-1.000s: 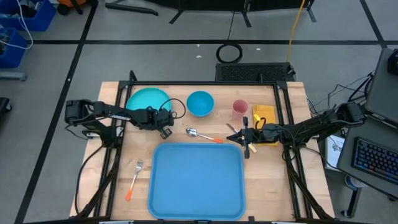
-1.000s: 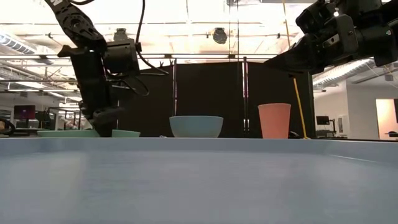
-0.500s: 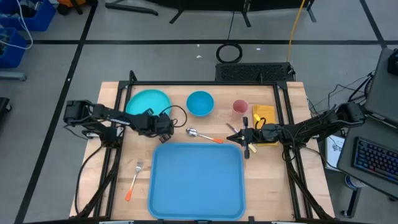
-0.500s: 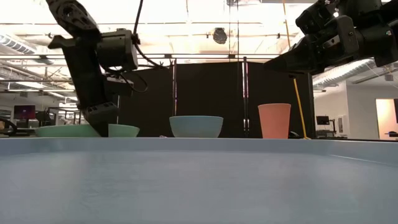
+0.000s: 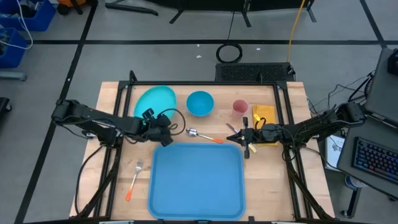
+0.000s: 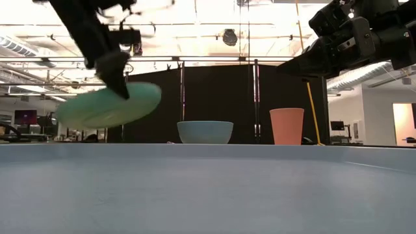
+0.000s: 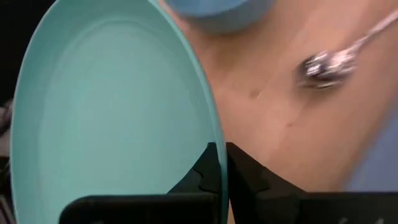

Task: Set up tray
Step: Put the green plate on the blue tray

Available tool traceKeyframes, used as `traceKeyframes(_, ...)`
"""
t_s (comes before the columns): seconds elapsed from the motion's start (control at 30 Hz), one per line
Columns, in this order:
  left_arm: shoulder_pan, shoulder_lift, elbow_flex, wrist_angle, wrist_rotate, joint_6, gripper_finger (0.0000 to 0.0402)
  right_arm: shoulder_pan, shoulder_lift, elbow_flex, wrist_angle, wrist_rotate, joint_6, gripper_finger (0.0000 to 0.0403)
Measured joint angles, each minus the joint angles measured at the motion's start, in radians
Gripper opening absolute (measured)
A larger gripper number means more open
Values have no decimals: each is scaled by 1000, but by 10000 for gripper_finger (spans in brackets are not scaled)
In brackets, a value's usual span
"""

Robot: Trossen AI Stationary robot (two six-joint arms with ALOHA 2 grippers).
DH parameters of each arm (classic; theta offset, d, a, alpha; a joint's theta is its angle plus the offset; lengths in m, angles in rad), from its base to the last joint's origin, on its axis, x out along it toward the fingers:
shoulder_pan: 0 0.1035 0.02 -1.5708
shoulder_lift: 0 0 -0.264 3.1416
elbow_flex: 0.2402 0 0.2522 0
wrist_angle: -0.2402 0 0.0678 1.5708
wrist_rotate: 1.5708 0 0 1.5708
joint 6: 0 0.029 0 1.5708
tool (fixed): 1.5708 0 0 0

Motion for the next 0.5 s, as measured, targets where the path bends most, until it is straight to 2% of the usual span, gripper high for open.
traceKeyframes(0.33,-223,20,160,10,-79,65,8,0,0,0,7,0,0,0)
traceKeyframes(0.5,-321,22,168,127,-83,154,8,0,0,0,7,0,-1,0)
